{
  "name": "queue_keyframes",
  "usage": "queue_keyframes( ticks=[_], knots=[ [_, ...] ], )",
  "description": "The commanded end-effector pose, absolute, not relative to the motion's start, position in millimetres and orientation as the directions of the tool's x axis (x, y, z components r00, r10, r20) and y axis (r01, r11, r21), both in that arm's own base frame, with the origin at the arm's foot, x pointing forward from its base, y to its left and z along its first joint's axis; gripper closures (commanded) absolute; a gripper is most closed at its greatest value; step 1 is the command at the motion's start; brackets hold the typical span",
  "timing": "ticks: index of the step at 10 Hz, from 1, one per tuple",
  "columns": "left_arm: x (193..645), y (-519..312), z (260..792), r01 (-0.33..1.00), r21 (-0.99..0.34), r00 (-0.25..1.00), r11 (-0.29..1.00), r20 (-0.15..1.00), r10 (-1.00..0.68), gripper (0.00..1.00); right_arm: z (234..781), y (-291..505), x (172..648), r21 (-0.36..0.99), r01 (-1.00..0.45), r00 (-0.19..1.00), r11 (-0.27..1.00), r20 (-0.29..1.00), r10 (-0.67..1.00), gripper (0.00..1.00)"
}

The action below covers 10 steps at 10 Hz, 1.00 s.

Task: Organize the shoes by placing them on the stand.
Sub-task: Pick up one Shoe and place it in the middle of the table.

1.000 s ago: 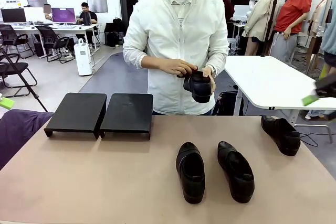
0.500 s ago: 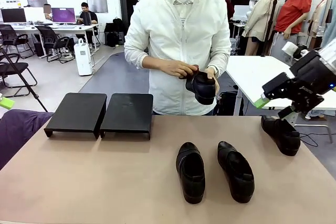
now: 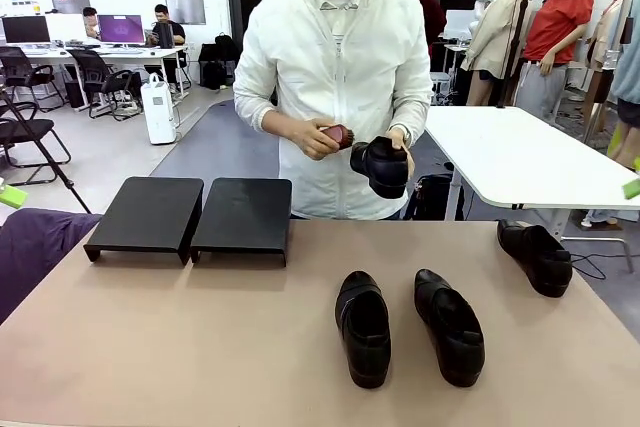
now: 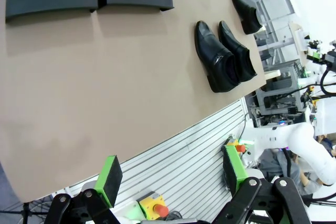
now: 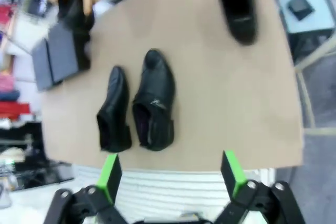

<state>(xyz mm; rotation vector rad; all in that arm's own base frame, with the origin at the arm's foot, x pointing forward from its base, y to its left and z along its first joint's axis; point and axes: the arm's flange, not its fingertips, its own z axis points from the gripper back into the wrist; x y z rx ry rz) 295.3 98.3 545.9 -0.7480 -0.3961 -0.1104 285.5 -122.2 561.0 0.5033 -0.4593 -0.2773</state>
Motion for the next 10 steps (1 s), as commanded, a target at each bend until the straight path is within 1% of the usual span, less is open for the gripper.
queue_keyframes(
  ticks=[1,3,5,6,7,8,9,10],
  knots=[
    [294.8,99.3,546.4,0.257,-0.647,0.915,0.717,0.402,0.034,0.0,550.1,-119.9,283.5,0.533,0.201,0.822,0.822,0.365,-0.438,0.0],
    [294.8,99.3,546.4,0.257,-0.647,0.915,0.717,0.402,0.034,0.0,542.1,-110.9,305.5,0.533,0.191,0.833,0.824,0.357,-0.424,0.0],
    [294.8,99.3,546.4,0.257,-0.647,0.915,0.717,0.402,0.034,0.0,539.1,-70.8,344.6,0.532,0.098,0.871,0.841,0.363,-0.331,0.0],
    [294.8,99.3,546.4,0.257,-0.647,0.915,0.717,0.402,0.034,0.0,538.9,-45.7,364.1,0.537,0.025,0.889,0.843,0.374,-0.265,0.0],
    [294.8,99.3,546.4,0.257,-0.647,0.915,0.717,0.402,0.034,0.0,538.2,-35.9,373.9,0.532,0.013,0.9,0.847,0.364,-0.242,0.0],
    [294.8,99.3,546.4,0.257,-0.647,0.915,0.717,0.402,0.034,0.0,540.3,-38.1,373.4,0.527,0.01,0.901,0.85,0.363,-0.236,0.0],
    [294.8,99.3,546.4,0.257,-0.647,0.915,0.717,0.402,0.034,0.0,546.0,-54.5,360.0,0.527,0.032,0.893,0.849,0.366,-0.261,0.0],
    [294.8,99.3,546.4,0.257,-0.647,0.915,0.717,0.402,0.034,0.0,559.2,-85.1,327.9,0.529,0.081,0.876,0.845,0.366,-0.314,0.0]
  ],
)
